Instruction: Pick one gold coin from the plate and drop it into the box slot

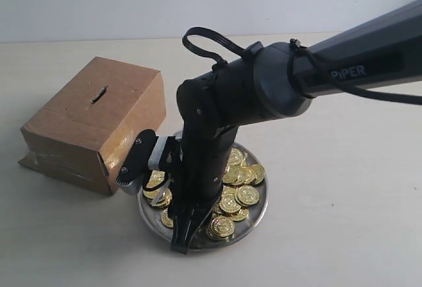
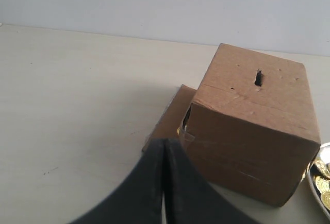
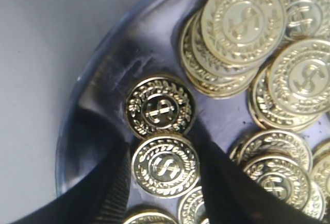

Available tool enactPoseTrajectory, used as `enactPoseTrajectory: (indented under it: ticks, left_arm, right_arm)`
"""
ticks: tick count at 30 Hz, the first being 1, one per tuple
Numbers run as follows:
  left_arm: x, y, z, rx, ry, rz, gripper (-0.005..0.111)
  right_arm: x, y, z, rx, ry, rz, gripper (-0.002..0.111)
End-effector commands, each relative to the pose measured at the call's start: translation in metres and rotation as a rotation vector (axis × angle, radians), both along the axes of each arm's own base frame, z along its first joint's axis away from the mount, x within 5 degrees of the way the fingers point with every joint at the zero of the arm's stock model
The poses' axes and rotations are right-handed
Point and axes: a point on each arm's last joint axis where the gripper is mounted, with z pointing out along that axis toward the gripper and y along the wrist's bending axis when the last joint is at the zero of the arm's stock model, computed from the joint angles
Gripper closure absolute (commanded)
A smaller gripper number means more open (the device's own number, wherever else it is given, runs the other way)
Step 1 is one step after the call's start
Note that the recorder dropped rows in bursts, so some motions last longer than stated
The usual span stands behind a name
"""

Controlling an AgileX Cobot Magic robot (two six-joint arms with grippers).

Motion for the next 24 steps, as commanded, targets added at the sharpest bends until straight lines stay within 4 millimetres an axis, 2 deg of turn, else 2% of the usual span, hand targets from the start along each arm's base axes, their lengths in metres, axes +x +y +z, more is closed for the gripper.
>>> enactPoseTrajectory:
  ticks: [1, 6, 11, 15, 24]
  left_arm:
    - [0.0, 0.0, 0.0, -0.004, -0.009, -0.005, 0.107]
    - [0.0, 0.0, 0.0, -0.004, -0.009, -0.005, 0.107]
    - [0.0, 0.0, 0.0, -0.004, -0.009, -0.005, 0.107]
    - [0.0, 0.0, 0.0, -0.004, -0.009, -0.005, 0.107]
    - [0.0, 0.0, 0.0, -0.004, -0.009, -0.005, 0.107]
  right_arm:
    - [-0.001, -0.006, -0.006, -0.036, 0.045, -0.018, 0.069]
    - [0.001, -0.008, -0.006, -0.037, 0.05, -0.029, 0.07]
    - [0.001, -0.008, -0.007, -0.039, 0.05, -0.027, 0.08]
    - [0.001, -0.008, -0.004, -0.032, 0.042, -0.026, 0.084]
    - [0.002, -0.01, 0.036, 0.024, -0.052, -0.009, 0.084]
